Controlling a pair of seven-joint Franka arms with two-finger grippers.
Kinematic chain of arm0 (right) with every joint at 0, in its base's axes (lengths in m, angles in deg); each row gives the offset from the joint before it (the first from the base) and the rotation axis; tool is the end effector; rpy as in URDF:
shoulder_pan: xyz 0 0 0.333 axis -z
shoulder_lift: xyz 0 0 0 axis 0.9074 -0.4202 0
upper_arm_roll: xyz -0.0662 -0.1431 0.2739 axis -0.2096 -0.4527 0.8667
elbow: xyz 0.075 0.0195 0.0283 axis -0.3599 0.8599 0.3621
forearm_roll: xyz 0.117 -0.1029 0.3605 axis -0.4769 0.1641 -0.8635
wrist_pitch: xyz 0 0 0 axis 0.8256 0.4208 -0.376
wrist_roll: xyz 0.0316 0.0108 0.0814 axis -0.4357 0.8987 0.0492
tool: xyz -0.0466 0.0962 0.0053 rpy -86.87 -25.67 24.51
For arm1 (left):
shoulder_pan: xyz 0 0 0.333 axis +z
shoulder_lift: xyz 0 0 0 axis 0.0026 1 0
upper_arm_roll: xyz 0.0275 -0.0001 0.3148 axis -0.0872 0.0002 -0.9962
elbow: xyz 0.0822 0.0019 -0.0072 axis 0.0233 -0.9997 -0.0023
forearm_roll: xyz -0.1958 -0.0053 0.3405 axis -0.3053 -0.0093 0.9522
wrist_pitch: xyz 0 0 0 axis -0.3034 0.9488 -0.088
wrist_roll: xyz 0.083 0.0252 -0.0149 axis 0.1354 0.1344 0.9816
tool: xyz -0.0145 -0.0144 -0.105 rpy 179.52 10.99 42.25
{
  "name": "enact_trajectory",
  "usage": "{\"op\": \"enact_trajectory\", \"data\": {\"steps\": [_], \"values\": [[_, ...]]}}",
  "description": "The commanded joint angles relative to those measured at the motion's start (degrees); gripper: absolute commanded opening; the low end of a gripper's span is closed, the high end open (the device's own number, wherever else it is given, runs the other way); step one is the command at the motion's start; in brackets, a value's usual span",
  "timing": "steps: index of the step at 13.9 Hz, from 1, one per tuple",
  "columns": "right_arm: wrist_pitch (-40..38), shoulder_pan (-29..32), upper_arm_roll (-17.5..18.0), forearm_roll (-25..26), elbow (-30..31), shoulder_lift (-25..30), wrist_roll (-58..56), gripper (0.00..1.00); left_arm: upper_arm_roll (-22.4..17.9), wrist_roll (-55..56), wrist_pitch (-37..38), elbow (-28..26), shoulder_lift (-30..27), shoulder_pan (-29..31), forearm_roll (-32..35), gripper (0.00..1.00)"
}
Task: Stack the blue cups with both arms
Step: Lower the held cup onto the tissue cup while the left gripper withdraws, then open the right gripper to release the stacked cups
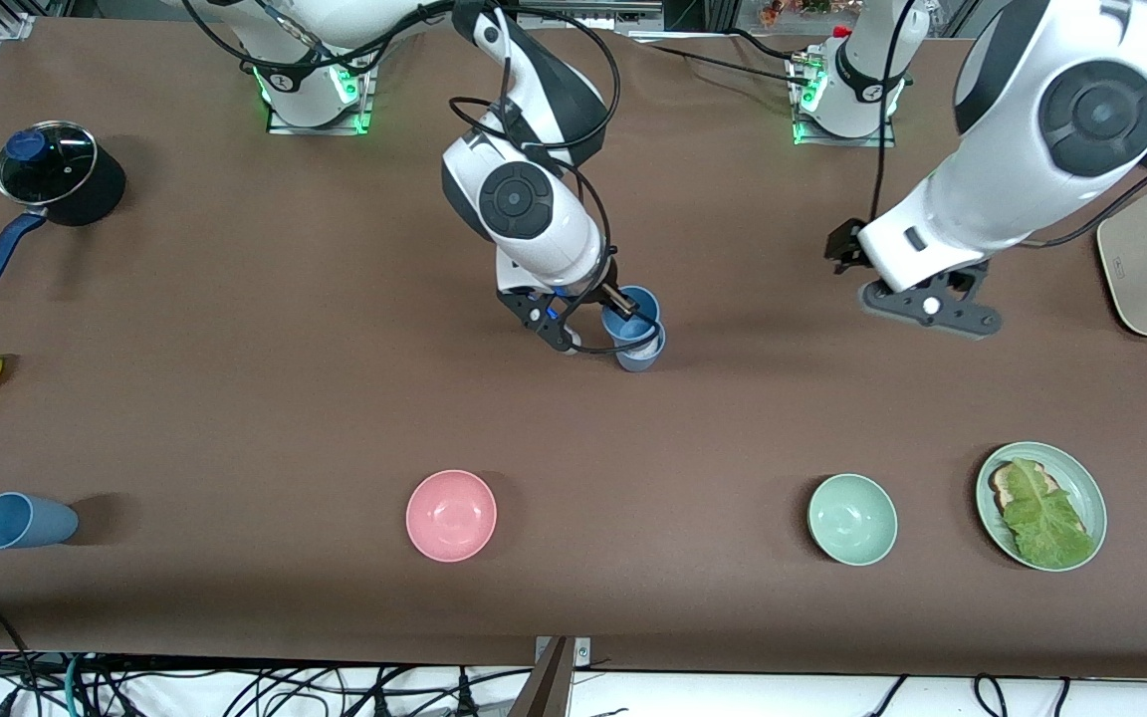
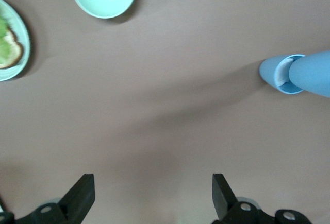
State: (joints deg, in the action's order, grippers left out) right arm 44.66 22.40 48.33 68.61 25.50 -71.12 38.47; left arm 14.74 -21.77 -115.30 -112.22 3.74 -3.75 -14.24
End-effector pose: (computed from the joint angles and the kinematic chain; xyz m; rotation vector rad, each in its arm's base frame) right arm 0.5335 0.5393 0.3656 -2.6889 1.0743 0.3150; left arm 0.5673 -0.1600 0.5417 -3.0630 0.3789 0.2480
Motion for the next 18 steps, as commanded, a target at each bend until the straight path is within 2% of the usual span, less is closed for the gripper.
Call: {"op": "enact_trajectory", "data": {"steps": [1,2,5,8,11,13,14,15,16,18], "values": [[0.5,-0.6,-0.5,-0.9,-2.6,-1.8,1.4,0.0,-4.6,-2.2,-8.1,-11.7,-10.0,-2.1,0.1,1.0],[0.3,-0.6,-0.5,-0.9,-2.5,-1.8,1.4,0.0,-5.2,-2.1,-11.3,-14.9,-12.8,-0.5,-1.7,1.0],[-0.2,-0.6,-0.5,-0.8,-2.3,-1.8,1.3,0.0,-5.8,-1.8,-11.3,-15.1,-14.5,2.6,-4.2,1.0],[-0.2,-0.6,-0.5,-0.6,-2.1,-1.8,1.3,0.0,-8.8,-1.7,-9.0,-13.3,-13.8,2.3,-5.5,1.0],[0.0,-0.6,-0.6,-0.3,-2.2,-2.3,0.7,0.0,-9.8,-1.2,-4.2,-10.2,-11.6,2.7,-9.3,1.0],[0.0,-0.6,-0.6,-0.3,-1.9,-2.7,1.1,0.0,-9.5,-0.8,-3.5,-8.0,-10.4,2.6,-8.6,1.0],[-0.1,-0.6,-0.6,-0.3,-1.9,-2.9,1.3,0.18,-9.2,0.1,-3.1,-7.4,-10.3,2.3,-7.5,1.0],[-0.2,-0.7,-0.6,-0.1,-1.9,-2.9,1.7,0.61,-9.2,0.6,-2.8,-6.8,-10.3,2.1,-6.7,1.0],[-0.2,-0.8,-0.6,0.8,-1.9,-2.8,1.8,1.0,-9.3,0.7,-2.4,-6.6,-10.3,2.2,-6.7,1.0],[-0.2,-1.7,-0.6,6.2,-2.2,-2.5,1.1,1.0,-9.4,0.7,-1.2,-6.6,-10.4,2.6,-6.6,1.0]]}}
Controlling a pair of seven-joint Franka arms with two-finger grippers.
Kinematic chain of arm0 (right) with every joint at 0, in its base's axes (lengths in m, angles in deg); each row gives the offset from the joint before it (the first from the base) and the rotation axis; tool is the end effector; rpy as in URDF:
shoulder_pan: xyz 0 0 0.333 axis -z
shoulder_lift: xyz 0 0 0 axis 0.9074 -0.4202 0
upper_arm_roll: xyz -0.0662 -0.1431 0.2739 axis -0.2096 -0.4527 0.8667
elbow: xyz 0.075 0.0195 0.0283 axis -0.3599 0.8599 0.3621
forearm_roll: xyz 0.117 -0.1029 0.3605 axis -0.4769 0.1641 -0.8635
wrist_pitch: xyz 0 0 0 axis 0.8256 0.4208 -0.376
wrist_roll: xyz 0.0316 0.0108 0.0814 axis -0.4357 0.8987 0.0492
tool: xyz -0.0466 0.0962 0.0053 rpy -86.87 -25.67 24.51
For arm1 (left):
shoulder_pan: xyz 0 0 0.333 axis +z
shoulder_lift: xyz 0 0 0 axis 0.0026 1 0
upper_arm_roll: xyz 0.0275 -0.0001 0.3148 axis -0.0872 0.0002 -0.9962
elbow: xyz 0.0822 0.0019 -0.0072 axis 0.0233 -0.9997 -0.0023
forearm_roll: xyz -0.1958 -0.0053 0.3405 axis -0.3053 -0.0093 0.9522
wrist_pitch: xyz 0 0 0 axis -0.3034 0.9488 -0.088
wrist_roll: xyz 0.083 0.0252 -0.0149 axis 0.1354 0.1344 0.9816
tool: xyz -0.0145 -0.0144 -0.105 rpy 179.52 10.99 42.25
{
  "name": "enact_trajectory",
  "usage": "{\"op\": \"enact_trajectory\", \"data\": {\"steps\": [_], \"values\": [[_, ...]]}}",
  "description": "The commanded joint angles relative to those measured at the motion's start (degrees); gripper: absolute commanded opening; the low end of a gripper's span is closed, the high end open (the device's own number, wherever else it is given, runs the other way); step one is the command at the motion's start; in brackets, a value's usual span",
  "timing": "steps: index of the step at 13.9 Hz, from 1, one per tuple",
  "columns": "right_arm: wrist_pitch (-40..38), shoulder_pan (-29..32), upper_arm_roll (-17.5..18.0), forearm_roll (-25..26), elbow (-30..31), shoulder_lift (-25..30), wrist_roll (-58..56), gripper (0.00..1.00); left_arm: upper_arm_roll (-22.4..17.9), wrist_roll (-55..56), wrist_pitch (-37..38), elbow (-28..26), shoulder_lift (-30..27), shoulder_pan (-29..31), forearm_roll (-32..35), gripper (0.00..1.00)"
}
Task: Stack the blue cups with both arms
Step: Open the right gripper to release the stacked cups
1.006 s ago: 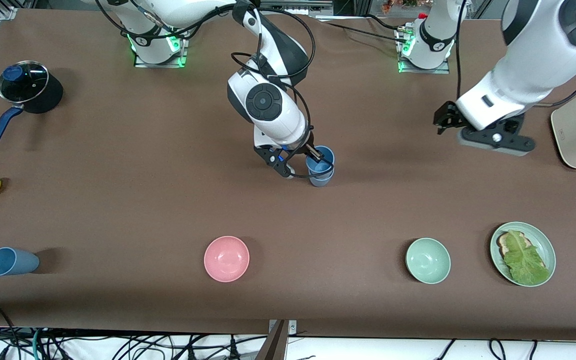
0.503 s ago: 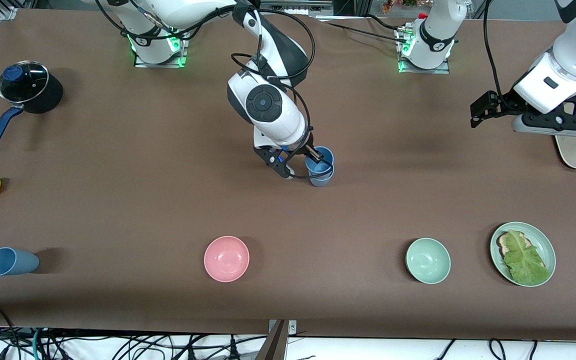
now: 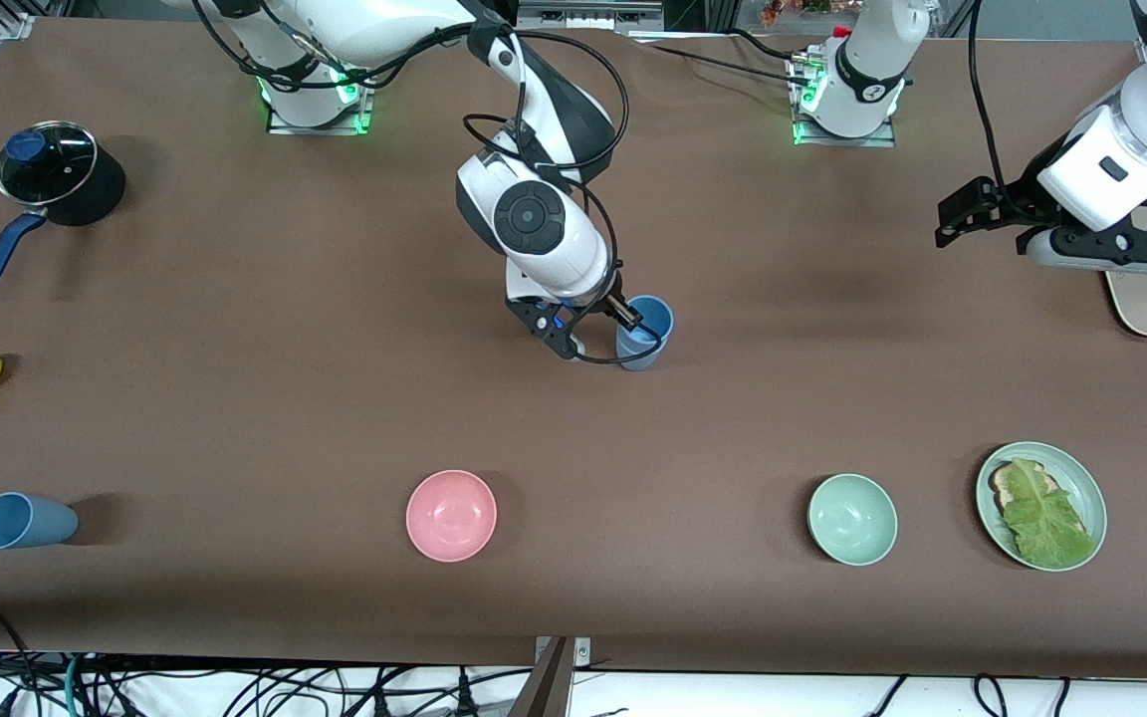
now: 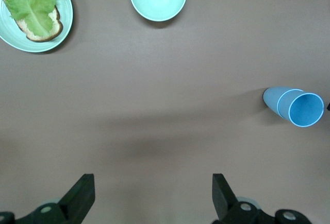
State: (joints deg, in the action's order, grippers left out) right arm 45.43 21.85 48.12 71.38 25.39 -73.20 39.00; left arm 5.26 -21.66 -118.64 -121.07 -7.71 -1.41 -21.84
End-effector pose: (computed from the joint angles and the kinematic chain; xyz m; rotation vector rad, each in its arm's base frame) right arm 0.5334 0.5422 0.3394 -2.7381 1.0760 0.2718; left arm 0.5353 -0.0592 0.5850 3.0664 -0.0451 -0.1106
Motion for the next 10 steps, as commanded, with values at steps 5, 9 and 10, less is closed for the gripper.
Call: {"op": "enact_trajectory", "data": {"steps": [5,9,10], "values": [[-3.9,1.1,-1.5,4.0,-2.3,2.2,-0.3,1.0,0.4,0.6,2.8,2.3,1.0,0.2,1.0,1.0],[-19.2,6.6,-2.8,4.2,-1.8,5.6,-12.8,1.0,0.4,0.6,2.8,2.4,1.0,-0.1,1.0,1.0],[-24.6,7.2,-3.9,4.2,-1.8,5.7,-16.1,1.0,0.4,0.6,2.9,2.4,1.0,-0.3,1.0,1.0]]}}
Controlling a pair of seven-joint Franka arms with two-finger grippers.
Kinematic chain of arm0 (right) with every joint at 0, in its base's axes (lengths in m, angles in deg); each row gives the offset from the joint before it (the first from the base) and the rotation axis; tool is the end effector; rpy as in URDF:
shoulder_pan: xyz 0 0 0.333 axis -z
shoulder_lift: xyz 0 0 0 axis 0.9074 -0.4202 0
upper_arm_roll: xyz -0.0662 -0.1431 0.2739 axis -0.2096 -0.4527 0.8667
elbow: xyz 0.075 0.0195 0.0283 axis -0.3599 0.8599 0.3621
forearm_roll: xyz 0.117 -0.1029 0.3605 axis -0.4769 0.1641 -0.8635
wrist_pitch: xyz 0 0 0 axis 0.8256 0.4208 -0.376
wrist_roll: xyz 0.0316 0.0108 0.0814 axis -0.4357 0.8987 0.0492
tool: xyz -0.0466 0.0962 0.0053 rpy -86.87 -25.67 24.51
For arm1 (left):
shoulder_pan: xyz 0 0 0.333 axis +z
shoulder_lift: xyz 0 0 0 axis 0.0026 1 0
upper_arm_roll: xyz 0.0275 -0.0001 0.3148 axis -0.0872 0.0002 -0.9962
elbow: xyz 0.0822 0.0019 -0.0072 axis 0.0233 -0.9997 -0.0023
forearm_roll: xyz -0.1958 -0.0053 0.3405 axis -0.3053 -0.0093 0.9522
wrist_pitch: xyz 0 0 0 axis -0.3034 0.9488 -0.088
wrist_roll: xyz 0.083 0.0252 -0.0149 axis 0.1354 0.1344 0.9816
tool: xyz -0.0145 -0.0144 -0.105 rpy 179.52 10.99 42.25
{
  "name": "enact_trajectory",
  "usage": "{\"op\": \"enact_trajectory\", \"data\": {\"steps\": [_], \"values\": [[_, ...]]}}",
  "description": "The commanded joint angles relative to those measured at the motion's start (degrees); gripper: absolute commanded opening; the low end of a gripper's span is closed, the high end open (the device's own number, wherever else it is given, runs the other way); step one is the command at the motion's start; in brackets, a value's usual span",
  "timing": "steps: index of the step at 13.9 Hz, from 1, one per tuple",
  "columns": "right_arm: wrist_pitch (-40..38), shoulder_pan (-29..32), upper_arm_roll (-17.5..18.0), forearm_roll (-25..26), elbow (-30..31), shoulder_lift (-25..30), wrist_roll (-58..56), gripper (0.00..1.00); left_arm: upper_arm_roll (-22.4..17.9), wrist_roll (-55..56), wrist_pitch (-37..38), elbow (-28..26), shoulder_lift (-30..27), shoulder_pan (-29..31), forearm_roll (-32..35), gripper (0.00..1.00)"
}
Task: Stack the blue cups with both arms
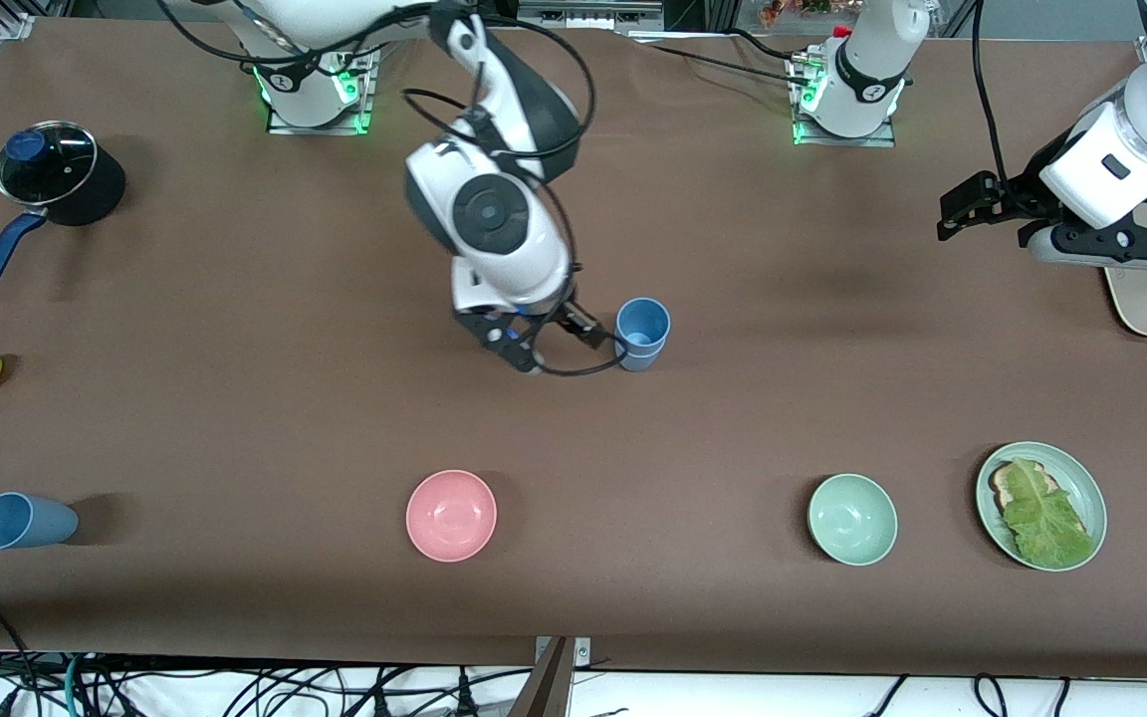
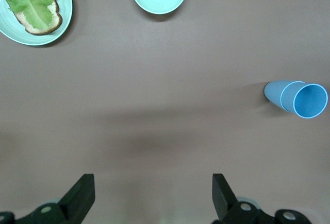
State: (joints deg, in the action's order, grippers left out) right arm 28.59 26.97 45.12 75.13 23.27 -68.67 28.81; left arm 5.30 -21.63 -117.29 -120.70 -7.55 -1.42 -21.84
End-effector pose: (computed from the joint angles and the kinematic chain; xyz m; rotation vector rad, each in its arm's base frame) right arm 0.5736 0.4553 0.3897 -2.9489 0.9696 0.2965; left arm 0.5337 -0.0596 0.5847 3.0665 -0.0473 -0.1411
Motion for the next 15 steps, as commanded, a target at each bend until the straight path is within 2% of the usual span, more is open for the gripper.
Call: {"op": "enact_trajectory", "data": {"steps": [1,5,8,10,12,15], "values": [[-12.1,2.1,-3.7,0.6,0.3,1.4,-9.8,1.0,0.3,0.6,1.5,1.9,0.9,-0.4,1.0,1.0],[-19.0,2.1,-11.4,0.2,1.3,3.8,-22.9,1.0,0.3,0.6,1.7,1.9,0.8,-0.3,1.0,1.0],[-20.1,2.6,-15.8,0.4,1.6,5.7,-31.8,1.0,0.3,0.6,2.4,1.9,0.8,-0.4,1.0,1.0],[-18.9,5.2,-16.1,2.4,6.6,9.7,-37.7,1.0,0.3,0.6,2.4,2.0,0.8,-0.4,1.0,1.0],[-16.5,8.4,-16.0,6.4,11.6,14.6,-45.5,1.0,0.3,0.6,2.5,1.9,0.8,-0.4,1.0,1.0],[-13.6,19.7,-10.9,7.9,17.9,22.2,-58.6,1.0,0.3,0.6,2.5,2.0,0.8,-0.4,1.0,1.0]]}}
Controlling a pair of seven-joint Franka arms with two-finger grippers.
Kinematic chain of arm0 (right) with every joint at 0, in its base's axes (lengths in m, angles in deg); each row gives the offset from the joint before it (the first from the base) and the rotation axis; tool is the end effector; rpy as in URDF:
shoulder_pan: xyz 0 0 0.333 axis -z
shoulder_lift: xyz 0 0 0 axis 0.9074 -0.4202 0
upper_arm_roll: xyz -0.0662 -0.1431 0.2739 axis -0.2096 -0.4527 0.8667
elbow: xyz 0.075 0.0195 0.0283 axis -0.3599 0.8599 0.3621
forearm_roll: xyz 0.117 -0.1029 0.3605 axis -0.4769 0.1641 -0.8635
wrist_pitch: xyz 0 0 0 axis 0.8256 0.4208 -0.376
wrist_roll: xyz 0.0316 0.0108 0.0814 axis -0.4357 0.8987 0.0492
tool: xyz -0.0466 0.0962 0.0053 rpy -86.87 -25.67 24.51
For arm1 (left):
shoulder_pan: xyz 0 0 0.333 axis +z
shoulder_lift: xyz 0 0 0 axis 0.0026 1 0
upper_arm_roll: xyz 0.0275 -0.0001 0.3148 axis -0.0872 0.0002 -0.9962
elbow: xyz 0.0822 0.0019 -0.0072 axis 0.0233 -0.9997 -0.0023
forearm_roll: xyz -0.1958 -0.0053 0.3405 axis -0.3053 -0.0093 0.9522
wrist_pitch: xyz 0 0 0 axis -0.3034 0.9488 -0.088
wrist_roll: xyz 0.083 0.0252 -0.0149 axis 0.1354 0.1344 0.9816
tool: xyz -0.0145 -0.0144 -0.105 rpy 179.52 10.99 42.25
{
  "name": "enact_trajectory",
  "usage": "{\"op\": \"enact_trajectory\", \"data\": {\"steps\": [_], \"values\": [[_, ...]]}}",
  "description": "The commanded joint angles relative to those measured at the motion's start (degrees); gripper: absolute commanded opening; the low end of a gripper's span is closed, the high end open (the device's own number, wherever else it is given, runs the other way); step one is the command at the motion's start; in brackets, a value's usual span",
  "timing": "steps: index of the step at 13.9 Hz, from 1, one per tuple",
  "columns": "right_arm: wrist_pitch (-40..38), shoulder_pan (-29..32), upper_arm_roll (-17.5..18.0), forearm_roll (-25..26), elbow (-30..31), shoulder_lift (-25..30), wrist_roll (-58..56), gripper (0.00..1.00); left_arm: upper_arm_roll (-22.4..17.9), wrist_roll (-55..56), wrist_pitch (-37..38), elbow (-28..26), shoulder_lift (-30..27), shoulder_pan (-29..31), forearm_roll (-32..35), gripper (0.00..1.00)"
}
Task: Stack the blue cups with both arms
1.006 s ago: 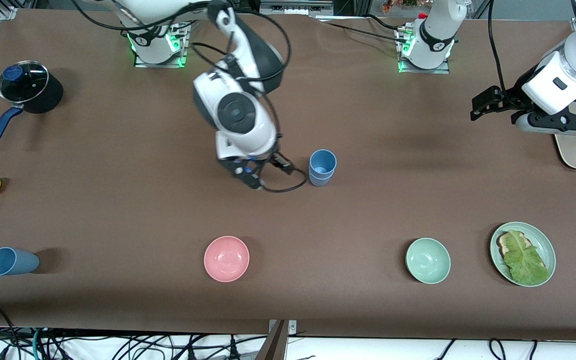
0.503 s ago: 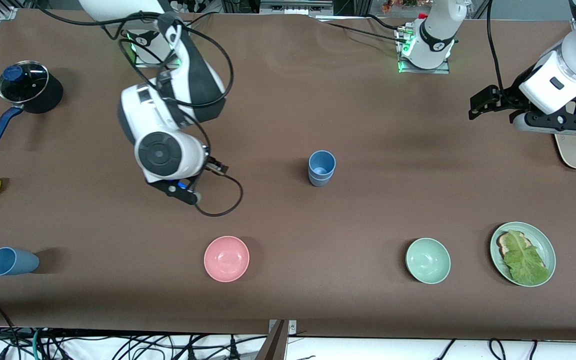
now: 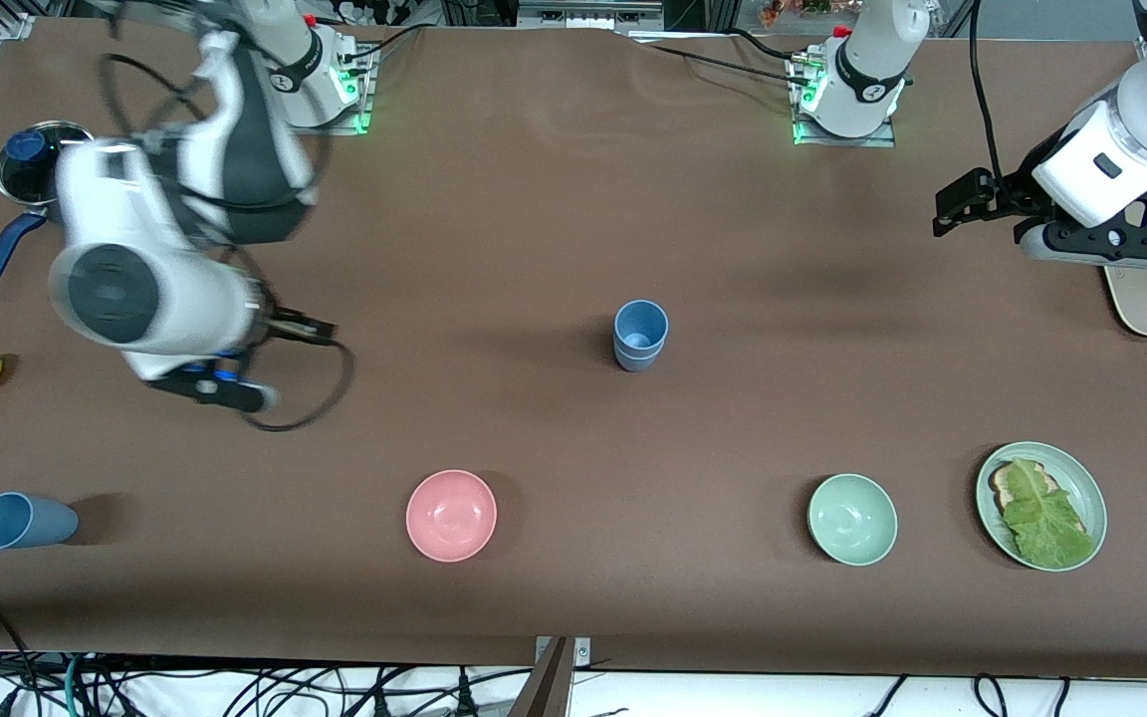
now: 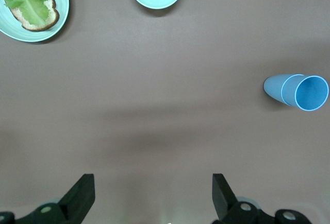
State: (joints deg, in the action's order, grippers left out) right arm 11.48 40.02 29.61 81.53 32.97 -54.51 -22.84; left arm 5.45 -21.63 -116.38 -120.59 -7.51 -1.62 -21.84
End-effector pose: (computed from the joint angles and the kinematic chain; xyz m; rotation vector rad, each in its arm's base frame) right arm 0.6341 0.1341 0.4718 2.9826 -0.2837 -0.4177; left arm 0.5318 -0.0629 0.5840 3.0667 -0.0577 -0.1639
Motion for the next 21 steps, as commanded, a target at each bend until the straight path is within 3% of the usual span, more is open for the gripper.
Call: {"op": "enact_trajectory", "data": {"steps": [1,3,9,21], "values": [[4.7,9.9,6.3,2.6,11.3,10.9,-10.3,1.0,0.1,0.6,1.5,1.9,0.8,-0.1,1.0,1.0],[7.4,16.3,10.4,3.1,16.8,18.0,-15.3,1.0,0.1,0.6,1.5,1.9,0.8,-0.2,1.0,1.0],[4.6,18.0,10.3,3.0,18.3,27.4,-16.0,1.0,0.1,0.6,1.5,1.9,0.8,-0.1,1.0,1.0],[5.4,17.4,10.3,3.1,15.2,22.9,-14.9,1.0,0.0,0.6,1.6,1.8,0.8,-0.1,1.0,1.0]]}}
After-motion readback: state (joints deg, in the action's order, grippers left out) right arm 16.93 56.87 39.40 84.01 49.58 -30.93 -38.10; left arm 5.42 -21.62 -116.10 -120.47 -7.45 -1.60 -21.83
